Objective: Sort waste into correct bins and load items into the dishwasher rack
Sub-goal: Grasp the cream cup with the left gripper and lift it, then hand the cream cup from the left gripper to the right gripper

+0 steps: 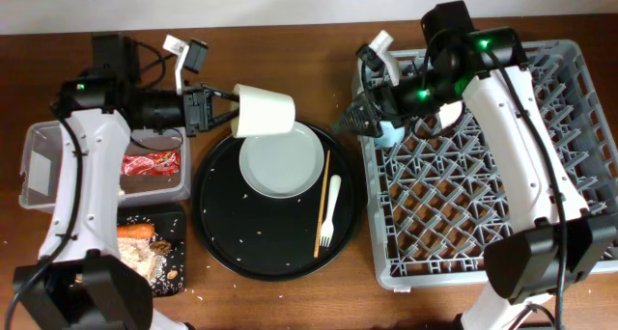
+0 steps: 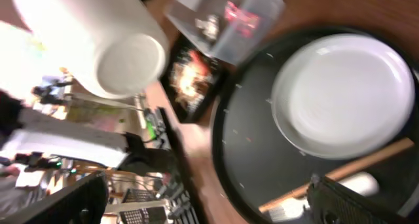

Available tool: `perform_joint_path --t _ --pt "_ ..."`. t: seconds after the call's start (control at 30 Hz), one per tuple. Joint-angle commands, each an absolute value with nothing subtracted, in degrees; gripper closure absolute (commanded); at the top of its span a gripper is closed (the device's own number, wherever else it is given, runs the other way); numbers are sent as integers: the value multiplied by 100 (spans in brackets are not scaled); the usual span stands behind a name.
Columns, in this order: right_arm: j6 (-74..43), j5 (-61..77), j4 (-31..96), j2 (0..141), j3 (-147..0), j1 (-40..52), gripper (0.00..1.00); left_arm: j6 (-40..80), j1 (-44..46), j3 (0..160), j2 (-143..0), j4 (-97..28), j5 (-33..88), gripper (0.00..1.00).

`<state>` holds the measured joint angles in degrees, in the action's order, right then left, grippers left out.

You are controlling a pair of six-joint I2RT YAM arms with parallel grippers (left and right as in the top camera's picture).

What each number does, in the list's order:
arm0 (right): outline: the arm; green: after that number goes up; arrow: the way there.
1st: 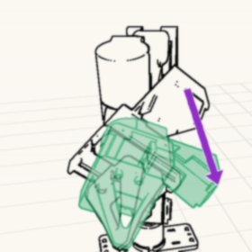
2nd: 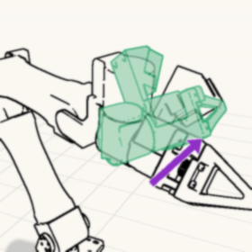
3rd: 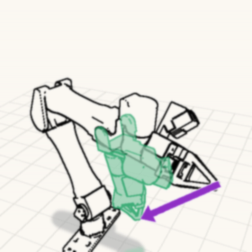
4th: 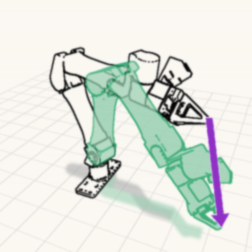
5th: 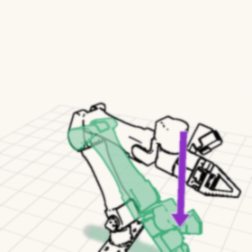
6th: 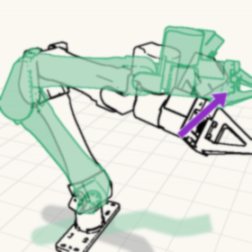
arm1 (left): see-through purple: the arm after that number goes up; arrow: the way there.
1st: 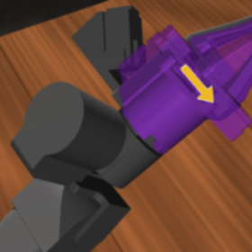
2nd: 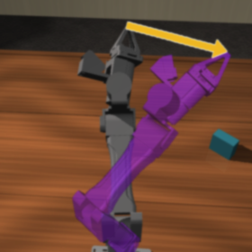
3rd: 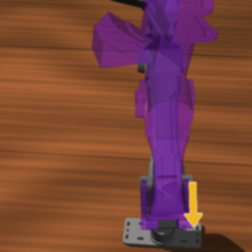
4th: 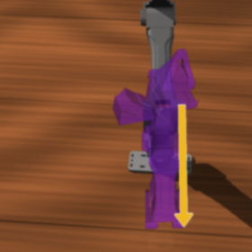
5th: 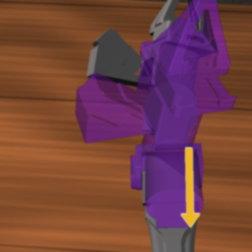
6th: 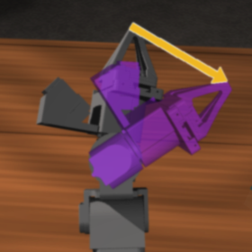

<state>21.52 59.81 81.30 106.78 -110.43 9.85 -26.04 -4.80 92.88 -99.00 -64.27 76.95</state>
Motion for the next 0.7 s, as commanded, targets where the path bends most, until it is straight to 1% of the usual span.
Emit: perform_joint_path --t 0.0,0.17,0.27,0.37,0.4,0.5,0.57,0.63,0.67 --pt "2403 6772 7968 10634 -11080 1050 1 -3057 -379 8960 -9988 -6104 8499 100" --pt "2401 6877 7599 10634 -11080 1566 1 -3055 -62 8842 -10055 -5739 8578 100" --pt "2401 6877 7301 10634 -11080 1820 1 -3055 49 8840 -10055 -5721 8569 100" --pt "2401 6877 7238 10634 -11080 1966 1 -3052 49 8825 -10055 -5728 8324 100" --pt "2401 6879 7216 10634 -11080 1986 6 -3052 49 8809 -10055 -5736 8265 100" --pt "2399 6882 7150 10634 -11080 1986 31 -3052 49 8809 -10055 -5749 8246 100" --pt "2399 6882 7150 10634 -11080 1986 35 -3052 49 8809 -10055 -5749 8204 100" --pt "2399 6882 7150 10634 -11080 1986 46 -3052 49 8809 -10055 -5752 8095 100" --pt "2399 6882 7150 10634 -11080 1986 54 -3052 49 8809 -10055 -5752 8097 100"
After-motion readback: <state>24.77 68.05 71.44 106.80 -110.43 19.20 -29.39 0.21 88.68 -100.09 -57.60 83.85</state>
